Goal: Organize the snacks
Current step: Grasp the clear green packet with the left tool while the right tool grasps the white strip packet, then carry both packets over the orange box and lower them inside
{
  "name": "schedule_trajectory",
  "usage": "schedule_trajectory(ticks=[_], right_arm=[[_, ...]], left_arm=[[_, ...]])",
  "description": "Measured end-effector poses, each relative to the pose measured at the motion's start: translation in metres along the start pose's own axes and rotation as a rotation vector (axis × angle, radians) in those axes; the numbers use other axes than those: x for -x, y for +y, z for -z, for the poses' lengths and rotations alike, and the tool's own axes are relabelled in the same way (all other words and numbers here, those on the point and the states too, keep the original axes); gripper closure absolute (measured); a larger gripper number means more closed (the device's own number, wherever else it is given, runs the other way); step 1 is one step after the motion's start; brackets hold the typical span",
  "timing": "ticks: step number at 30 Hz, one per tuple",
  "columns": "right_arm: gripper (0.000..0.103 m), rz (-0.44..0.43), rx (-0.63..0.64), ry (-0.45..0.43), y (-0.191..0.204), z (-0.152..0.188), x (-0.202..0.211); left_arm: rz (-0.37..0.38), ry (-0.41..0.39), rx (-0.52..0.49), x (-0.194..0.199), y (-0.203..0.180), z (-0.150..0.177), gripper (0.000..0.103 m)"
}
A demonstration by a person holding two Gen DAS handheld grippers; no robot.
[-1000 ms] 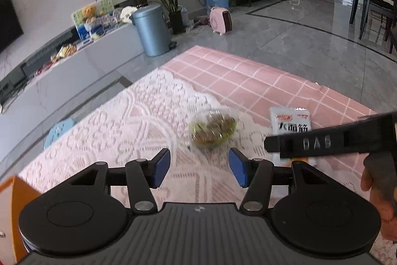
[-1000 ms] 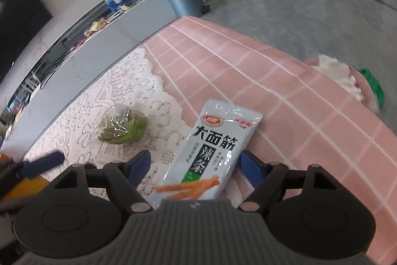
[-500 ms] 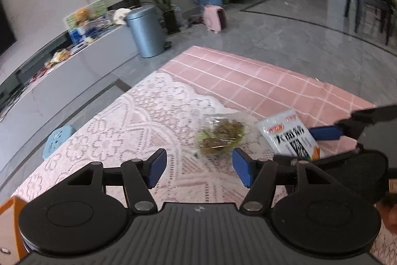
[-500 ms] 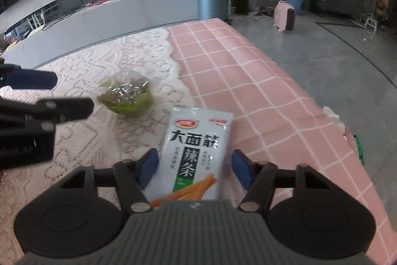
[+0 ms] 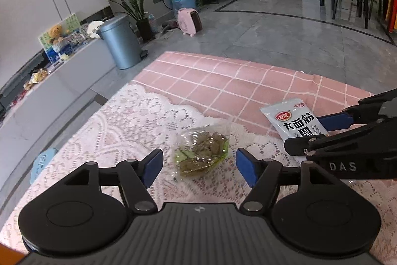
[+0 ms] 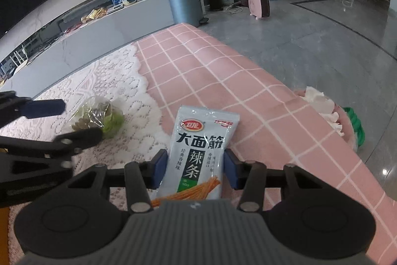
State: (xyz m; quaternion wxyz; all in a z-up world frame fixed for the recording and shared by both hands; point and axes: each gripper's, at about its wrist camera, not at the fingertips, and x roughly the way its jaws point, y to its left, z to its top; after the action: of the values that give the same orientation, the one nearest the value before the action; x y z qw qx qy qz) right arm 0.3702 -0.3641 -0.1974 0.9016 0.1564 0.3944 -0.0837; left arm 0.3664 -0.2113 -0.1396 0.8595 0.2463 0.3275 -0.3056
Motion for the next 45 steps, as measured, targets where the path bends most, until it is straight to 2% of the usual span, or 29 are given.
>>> schedule_trajectory(ticks=[6,9,11,15,19,27,34,40,45], right_arm=[[0.056,-0.006,0.001,-0.006,-0.001,0.002,0.001],[0.056,-0.002,0.02,-0.009,0.002,0.004,0.002],[0.056,0.002,0.031,-0.01,0.003,0.004,0.003],[0.057,0.021,0.072,-0.015,0.01,0.007,0.003],[0.057,0.015,0.055,-0.016,0.007,0.006,0.005],[0.057,0.014,0.062,-0.057,0.007,0.008,0.028],[0.057,0.023,0.084,-0.075,0.019,0.016,0.062],[0.057,-0.039,0.049,-0.076,0.039,0.039,0.109],[0.057,-0.084,0.118,-0.116,0.066,0.051,0.153]], left_arm=[[-0.053,0.023,-0.055,-0.018,-0.008,-0.001,0.024],[-0.078,0.028,-0.053,-0.022,-0.008,-0.003,0.032],[-0.06,0.031,-0.033,-0.022,-0.007,-0.003,0.043],[-0.062,0.04,-0.027,-0.019,-0.008,-0.003,0.048],[-0.038,0.044,0.041,-0.006,-0.005,-0.003,0.05],[-0.037,0.022,0.127,0.045,-0.007,-0.007,0.054],[-0.089,-0.042,0.143,0.109,-0.019,-0.005,0.054],[-0.13,-0.065,0.198,0.165,-0.019,0.006,0.054],[-0.16,-0.094,0.239,0.214,-0.019,0.018,0.054]])
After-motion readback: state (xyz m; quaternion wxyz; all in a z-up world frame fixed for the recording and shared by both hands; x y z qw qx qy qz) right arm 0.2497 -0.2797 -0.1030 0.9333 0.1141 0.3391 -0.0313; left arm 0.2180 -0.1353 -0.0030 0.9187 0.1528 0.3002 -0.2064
